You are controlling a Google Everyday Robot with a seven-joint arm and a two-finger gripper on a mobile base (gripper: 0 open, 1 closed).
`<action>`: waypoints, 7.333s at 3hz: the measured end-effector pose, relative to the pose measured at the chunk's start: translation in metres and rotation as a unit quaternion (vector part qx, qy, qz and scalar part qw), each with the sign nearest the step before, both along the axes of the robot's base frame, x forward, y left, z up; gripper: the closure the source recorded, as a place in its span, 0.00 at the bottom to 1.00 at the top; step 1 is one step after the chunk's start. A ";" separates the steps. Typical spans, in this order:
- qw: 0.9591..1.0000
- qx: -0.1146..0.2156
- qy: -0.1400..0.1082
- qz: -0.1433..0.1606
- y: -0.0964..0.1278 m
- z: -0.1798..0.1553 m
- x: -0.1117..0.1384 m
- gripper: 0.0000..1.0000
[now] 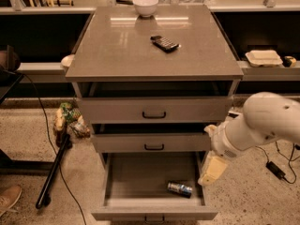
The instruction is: Pick redbull can from bottom drawer and place on counter
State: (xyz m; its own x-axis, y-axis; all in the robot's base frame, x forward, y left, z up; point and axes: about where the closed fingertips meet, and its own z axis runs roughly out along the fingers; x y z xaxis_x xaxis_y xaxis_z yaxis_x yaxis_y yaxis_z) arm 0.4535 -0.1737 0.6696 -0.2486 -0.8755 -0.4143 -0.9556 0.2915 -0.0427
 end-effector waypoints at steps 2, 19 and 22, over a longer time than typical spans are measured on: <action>0.998 0.068 -0.017 0.005 0.011 -0.116 0.028 0.00; 0.994 0.078 0.069 -0.043 0.011 -0.546 0.097 1.00; 0.994 0.100 0.029 -0.017 0.009 -0.492 0.086 1.00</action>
Offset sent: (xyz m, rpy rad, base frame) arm 0.0446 0.0165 -0.1871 0.2491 -0.0299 0.0155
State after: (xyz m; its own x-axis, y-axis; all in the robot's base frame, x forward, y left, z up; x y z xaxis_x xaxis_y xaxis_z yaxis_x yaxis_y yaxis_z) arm 0.5399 -0.1650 0.1779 -0.3056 -0.7675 -0.5635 -0.9440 0.3215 0.0740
